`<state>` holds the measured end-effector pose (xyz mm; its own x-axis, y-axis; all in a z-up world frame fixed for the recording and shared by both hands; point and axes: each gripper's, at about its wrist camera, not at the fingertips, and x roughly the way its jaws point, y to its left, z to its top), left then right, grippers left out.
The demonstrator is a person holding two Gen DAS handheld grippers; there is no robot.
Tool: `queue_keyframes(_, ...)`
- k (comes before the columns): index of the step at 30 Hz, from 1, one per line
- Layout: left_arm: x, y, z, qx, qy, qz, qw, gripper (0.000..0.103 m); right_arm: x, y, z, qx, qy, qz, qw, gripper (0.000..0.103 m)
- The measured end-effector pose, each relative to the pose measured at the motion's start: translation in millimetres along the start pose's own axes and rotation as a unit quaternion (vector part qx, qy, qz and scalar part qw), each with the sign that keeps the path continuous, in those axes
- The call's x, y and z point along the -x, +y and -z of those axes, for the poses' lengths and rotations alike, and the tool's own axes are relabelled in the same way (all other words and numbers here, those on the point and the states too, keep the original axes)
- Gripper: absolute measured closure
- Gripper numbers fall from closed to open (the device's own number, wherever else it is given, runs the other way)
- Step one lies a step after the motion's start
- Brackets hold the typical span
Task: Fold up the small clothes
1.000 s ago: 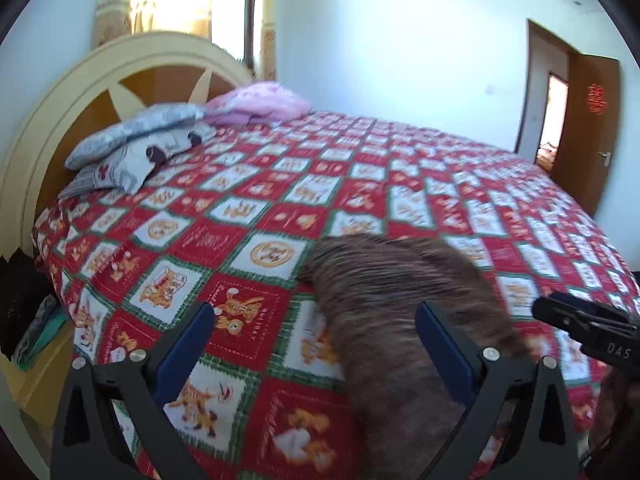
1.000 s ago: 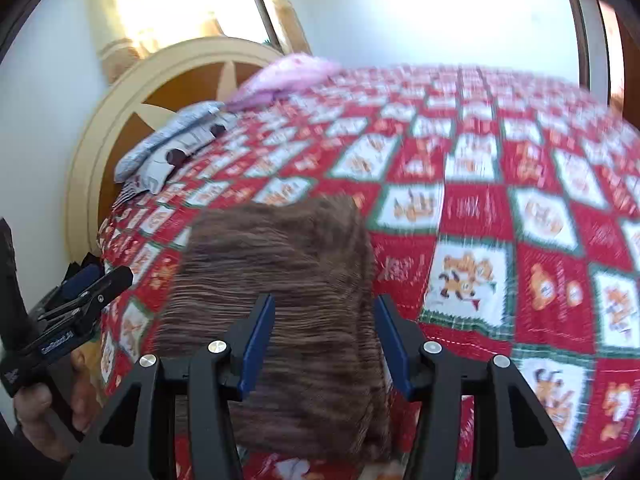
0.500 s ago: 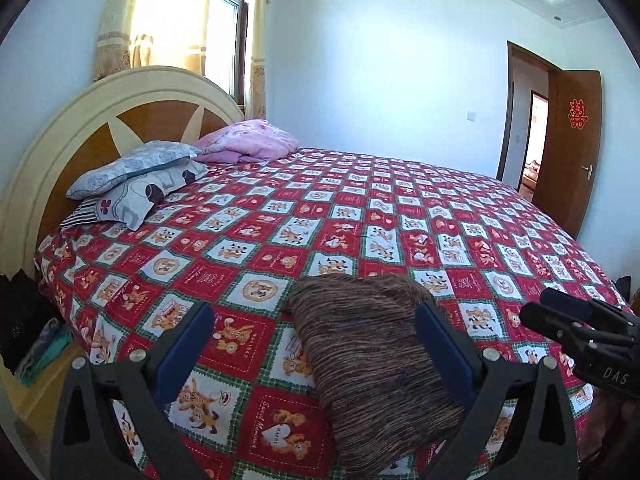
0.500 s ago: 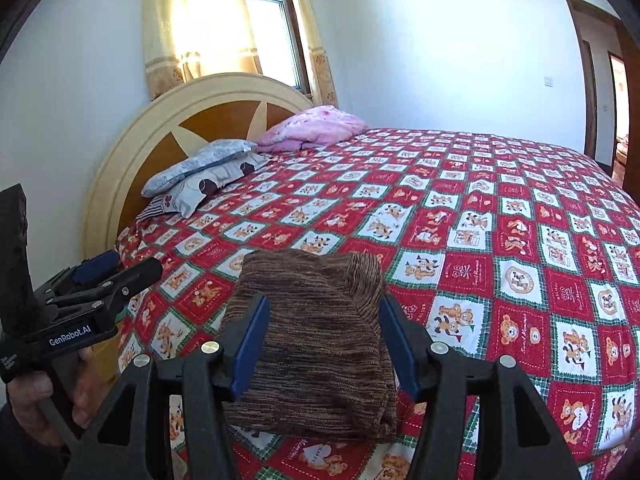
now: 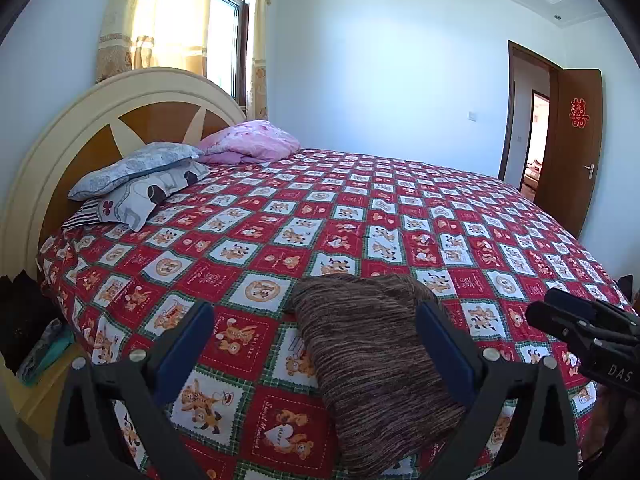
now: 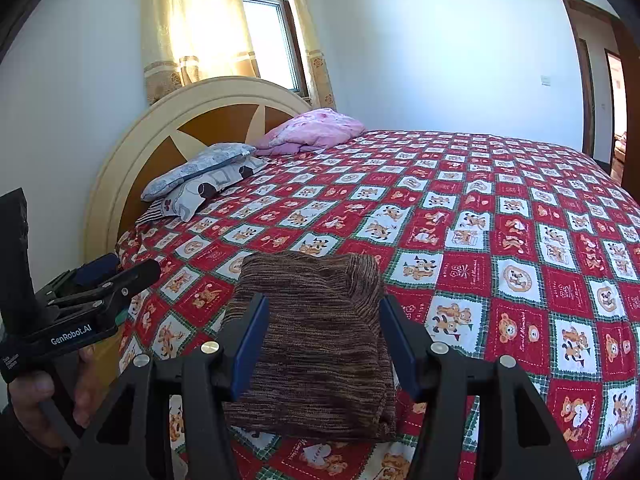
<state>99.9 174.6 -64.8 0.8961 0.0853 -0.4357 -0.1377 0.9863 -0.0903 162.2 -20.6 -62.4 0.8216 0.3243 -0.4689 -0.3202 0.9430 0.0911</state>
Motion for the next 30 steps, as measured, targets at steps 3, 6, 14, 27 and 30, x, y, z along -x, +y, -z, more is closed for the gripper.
queue_keyframes(3,0,0,0,0.0,0.0,0.001,1.0,0.0,1,0,0,-0.001,-0.002,0.001,1.0,0.045)
queue_keyframes(6,0,0,0,0.0,0.001,0.001,1.0,0.0,1,-2,1,-0.003,-0.001,0.001,1.0,0.044)
queue_keyframes(14,0,-1,1,-0.002,0.002,0.001,1.0,0.0,1,-3,0,-0.004,-0.002,0.003,1.0,0.044)
queue_keyframes(27,-2,-3,1,-0.015,0.009,-0.003,0.9998,0.0,16,-1,-6,-0.001,-0.041,0.01,0.999,0.04)
queue_keyframes(30,1,-4,-1,-0.017,0.0,-0.006,0.9998,0.0,22,1,-8,0.003,-0.054,0.011,0.998,0.04)
